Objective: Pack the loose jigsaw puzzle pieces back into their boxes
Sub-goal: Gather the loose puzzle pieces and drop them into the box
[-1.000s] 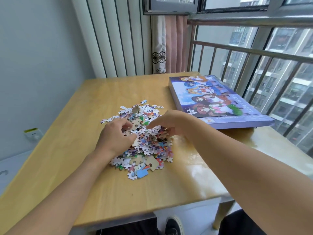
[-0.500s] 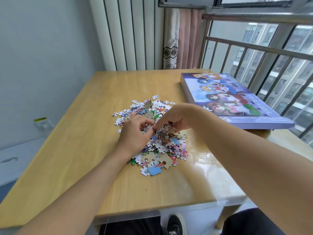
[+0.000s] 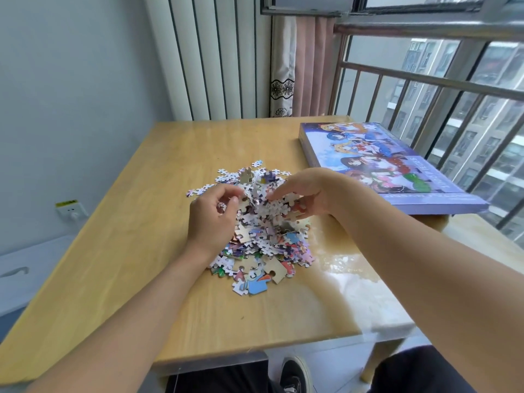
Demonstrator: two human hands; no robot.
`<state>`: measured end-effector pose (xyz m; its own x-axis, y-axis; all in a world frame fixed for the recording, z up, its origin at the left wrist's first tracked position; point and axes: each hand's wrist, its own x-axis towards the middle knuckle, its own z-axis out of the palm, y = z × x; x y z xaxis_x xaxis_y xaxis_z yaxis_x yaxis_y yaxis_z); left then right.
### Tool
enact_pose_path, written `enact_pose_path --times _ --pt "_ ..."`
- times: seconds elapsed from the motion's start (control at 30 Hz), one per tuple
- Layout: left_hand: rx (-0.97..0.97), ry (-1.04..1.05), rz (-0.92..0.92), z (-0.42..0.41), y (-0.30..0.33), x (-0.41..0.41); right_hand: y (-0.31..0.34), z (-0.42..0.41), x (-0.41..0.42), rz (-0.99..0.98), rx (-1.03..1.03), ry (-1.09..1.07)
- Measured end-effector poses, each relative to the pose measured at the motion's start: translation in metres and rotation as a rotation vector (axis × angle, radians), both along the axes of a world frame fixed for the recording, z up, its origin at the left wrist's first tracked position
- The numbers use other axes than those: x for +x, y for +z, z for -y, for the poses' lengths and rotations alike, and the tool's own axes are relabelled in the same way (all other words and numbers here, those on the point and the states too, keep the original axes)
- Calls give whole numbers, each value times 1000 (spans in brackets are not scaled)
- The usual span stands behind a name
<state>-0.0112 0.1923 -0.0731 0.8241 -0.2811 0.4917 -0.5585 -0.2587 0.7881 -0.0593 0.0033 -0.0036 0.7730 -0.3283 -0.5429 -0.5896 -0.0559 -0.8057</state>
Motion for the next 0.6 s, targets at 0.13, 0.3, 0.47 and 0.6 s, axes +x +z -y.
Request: enact_pose_path --times 0.13,0.3,0.47,0.6 --pt "13 -11 1 5 6 4 1 8 -14 77 167 -110" --pt "82 -90 -6 17 12 0 -8 13 -28 84 287 -103" --pt "91 -153 7 27 21 -7 -12 7 -42 153 331 -68" --pt "116 -168 2 34 22 -6 -17 0 -61 171 375 -54"
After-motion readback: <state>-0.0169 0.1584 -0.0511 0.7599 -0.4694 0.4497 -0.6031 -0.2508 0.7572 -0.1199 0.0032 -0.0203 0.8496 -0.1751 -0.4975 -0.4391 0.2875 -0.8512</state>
